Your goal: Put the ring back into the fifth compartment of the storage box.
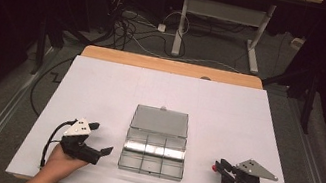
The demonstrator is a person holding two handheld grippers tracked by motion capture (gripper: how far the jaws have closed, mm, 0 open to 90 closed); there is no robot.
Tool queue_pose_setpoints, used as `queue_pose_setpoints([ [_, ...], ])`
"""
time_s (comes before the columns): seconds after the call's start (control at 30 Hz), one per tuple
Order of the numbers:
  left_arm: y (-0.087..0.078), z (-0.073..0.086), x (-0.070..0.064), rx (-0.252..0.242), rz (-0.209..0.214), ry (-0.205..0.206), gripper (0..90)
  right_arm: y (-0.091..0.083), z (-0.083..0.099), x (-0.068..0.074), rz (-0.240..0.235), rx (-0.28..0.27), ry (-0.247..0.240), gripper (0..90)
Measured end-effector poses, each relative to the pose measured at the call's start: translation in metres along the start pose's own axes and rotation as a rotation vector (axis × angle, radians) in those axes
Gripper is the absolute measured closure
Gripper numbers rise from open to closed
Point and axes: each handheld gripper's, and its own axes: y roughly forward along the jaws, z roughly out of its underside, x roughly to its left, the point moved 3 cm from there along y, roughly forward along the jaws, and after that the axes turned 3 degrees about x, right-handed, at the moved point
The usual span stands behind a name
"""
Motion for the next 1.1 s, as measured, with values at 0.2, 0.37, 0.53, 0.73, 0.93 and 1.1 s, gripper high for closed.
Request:
queue_pose_setpoints([
  [0.2, 0.0004, 0.0004, -0.0002, 0.002, -0.002, 0.004, 0.0, 0.0016, 0.0027, -0.001, -0.003, 0.008, 0.001, 79.7],
  [0.37, 0.0003, 0.0004, -0.0003, 0.002, -0.001, 0.004, 0.0, 0.0015, 0.0039, -0.0023, -0.004, 0.005, 0.011, 83.8],
  [0.53, 0.0002, 0.0005, -0.0004, 0.002, 0.001, 0.004, 0.0, 0.0015, 0.0039, -0.0009, 0.002, 0.008, -0.004, 86.7],
  [0.73, 0.0001, 0.0005, -0.0005, 0.002, 0.002, 0.004, 0.0, 0.0015, 0.004, -0.0003, 0.004, 0.007, -0.015, 87.2],
  [0.93, 0.0001, 0.0005, -0.0005, 0.002, 0.002, 0.004, 0.0, 0.0013, 0.0042, -0.0004, 0.002, 0.008, -0.014, 87.5],
  [1.1, 0.0001, 0.0005, -0.0005, 0.002, 0.002, 0.004, 0.0, 0.001, 0.0041, -0.001, 0.002, 0.006, -0.018, 87.7],
])
